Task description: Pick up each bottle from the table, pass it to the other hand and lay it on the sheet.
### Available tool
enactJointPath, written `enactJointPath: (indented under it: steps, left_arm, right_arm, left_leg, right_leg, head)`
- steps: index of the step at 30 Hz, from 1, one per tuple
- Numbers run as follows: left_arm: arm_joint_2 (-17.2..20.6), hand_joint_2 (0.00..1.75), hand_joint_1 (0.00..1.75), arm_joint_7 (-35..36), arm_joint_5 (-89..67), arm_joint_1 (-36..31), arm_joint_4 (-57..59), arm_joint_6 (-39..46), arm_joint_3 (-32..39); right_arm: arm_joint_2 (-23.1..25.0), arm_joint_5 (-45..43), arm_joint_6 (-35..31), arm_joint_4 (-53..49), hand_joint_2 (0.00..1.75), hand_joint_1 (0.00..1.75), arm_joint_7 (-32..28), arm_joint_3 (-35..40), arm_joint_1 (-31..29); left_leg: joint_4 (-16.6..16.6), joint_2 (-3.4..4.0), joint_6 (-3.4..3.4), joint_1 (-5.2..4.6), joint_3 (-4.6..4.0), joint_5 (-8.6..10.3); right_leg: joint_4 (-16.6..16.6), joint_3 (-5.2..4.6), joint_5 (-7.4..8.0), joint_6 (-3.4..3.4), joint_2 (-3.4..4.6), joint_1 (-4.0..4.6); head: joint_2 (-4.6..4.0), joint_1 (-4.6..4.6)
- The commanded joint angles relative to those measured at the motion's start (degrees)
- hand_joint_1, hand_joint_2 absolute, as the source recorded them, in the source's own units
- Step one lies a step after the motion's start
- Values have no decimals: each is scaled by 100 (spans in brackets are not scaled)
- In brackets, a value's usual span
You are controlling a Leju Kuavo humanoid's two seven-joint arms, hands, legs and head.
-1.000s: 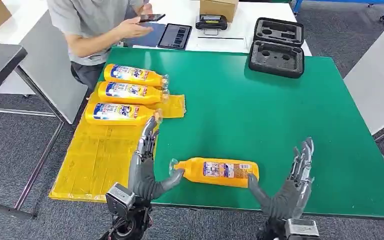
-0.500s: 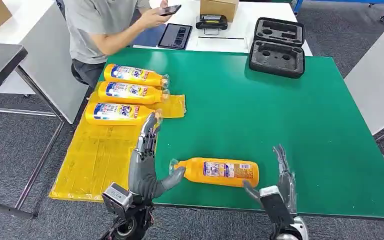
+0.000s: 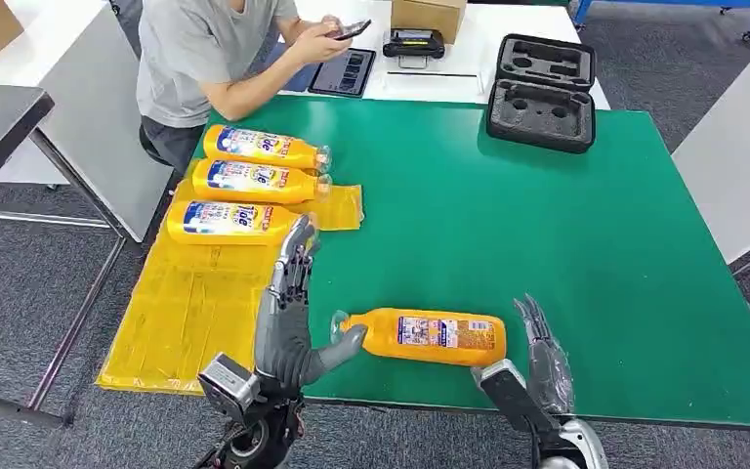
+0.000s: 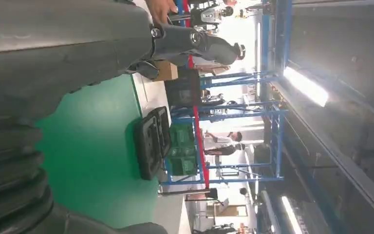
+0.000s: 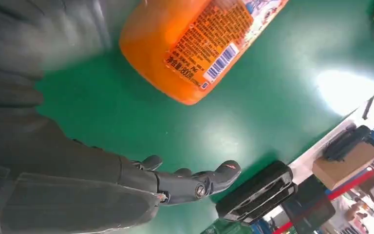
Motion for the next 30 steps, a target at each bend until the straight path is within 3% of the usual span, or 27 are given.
enactJointPath:
  steps: [1, 2, 4, 8, 9, 11, 17, 19, 30]
  left_arm:
    - [29, 175, 0, 15, -7, -240, 344, -2, -62]
    - [30, 175, 0, 15, -15, -246, 337, -6, -81]
    - [7, 175, 0, 15, -8, -253, 331, -16, -99]
    - [-6, 175, 0, 15, -25, -248, 315, -17, -133]
    - [-5, 175, 0, 15, -14, -246, 304, -27, -139]
    - [2, 175, 0, 15, -13, -241, 288, -42, -151]
    - [6, 175, 0, 15, -7, -232, 301, -94, -158]
    - [4, 175, 0, 15, -21, -229, 303, -80, -164]
    - [-16, 175, 0, 15, -9, -282, 375, -145, -99]
  right_arm:
    - [49, 271, 154, 365, 175, 0, 100, -165, -248]
    - [50, 363, 253, 374, 175, 0, 84, -164, -302]
    - [32, 535, 432, 394, 175, 0, 54, -129, -353]
    - [-53, 810, 509, 404, 175, 0, 40, -64, -318]
    - [-93, 900, 525, 402, 175, 0, 45, -45, -320]
    - [-154, 1040, 533, 353, 175, 0, 58, -20, -308]
    - [-279, 1236, 776, 232, 175, 0, 63, 192, -256]
    - [-287, 1256, 805, 266, 175, 0, 64, 229, -307]
    - [-592, 1387, 1023, 1153, 175, 0, 36, 473, -999]
  left_leg:
    - [-5, 6, -16, 12, 51, -19]
    - [-6, 2, -8, 3, 19, -4]
    - [-5, 11, -15, 11, 46, -16]
    - [-6, 1, -7, 6, 22, -5]
    - [-8, 4, -15, 13, 59, -19]
    - [-4, 2, -7, 6, 20, -6]
    - [-4, 1, -7, 4, 16, -5]
    - [-3, 8, -15, 10, 49, -20]
    - [-6, 8, -6, 6, 26, -5]
  right_leg:
    - [-11, 52, -15, -18, 7, 12]
    - [-6, 18, -4, -8, 2, 4]
    - [-10, 45, -10, -16, 12, 11]
    - [-8, 23, -4, -8, 1, 6]
    - [-16, 62, -15, -17, 5, 14]
    - [-8, 22, -4, -8, 2, 6]
    - [-6, 17, -4, -7, 2, 4]
    - [-9, 50, -15, -17, 10, 10]
    - [-11, 27, -2, -8, 9, 6]
  head:
    - [0, 2]
    - [0, 0]
    - [0, 0]
    - [0, 2]
    - [0, 2]
    - [0, 2]
    - [0, 2]
    - [0, 0]
    - [0, 2]
